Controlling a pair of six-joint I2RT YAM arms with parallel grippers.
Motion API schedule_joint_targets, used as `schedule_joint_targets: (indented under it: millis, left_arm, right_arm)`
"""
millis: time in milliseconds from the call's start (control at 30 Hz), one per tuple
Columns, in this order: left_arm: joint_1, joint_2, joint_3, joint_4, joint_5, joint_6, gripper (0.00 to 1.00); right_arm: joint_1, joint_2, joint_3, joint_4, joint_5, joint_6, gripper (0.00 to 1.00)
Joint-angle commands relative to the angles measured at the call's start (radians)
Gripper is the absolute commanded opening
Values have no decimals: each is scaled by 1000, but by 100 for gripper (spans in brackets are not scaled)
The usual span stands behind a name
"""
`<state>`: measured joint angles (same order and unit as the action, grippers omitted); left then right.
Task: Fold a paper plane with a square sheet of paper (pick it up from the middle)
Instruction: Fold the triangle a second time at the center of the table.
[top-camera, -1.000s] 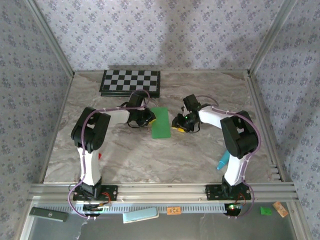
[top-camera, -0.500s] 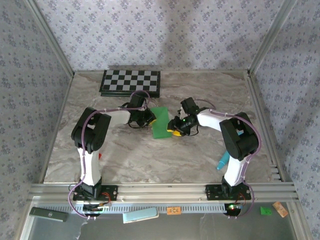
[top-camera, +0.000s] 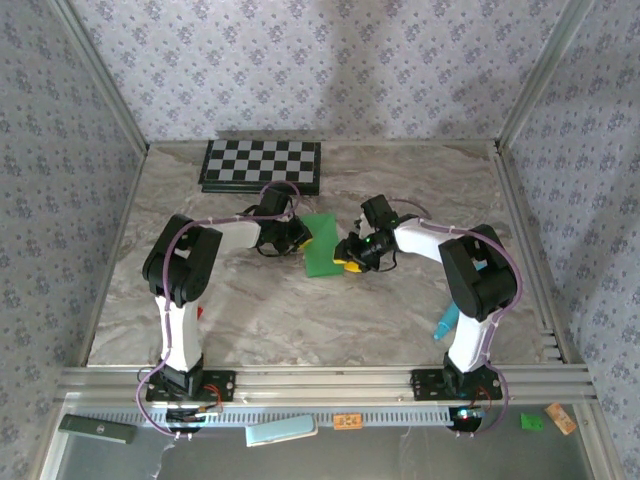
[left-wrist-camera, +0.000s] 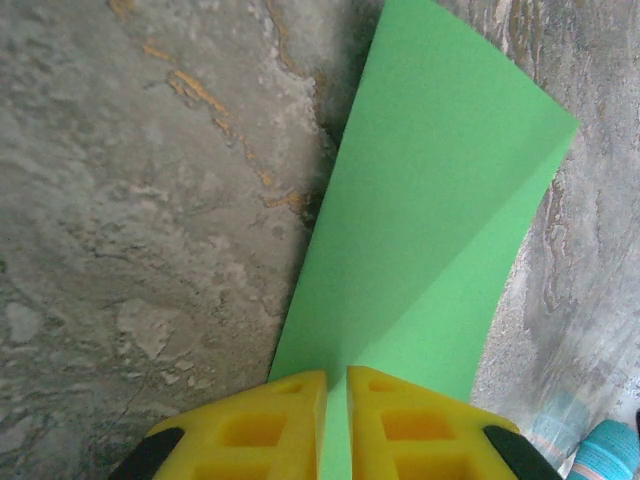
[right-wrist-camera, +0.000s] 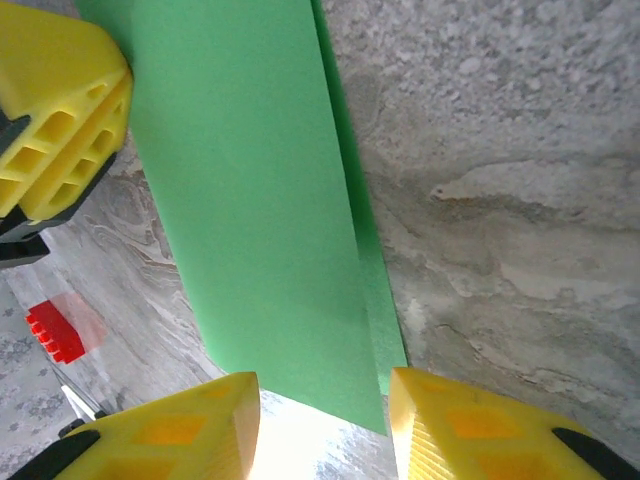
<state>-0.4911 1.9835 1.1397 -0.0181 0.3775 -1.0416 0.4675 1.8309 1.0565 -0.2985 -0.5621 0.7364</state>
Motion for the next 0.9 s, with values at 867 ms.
schedule_joint_targets:
  millis: [867]
  left_arm:
    - [-4, 13, -42, -84, -14, -12, 15]
  right_arm:
    - [-8, -24, -50, 95, -62, 62, 16]
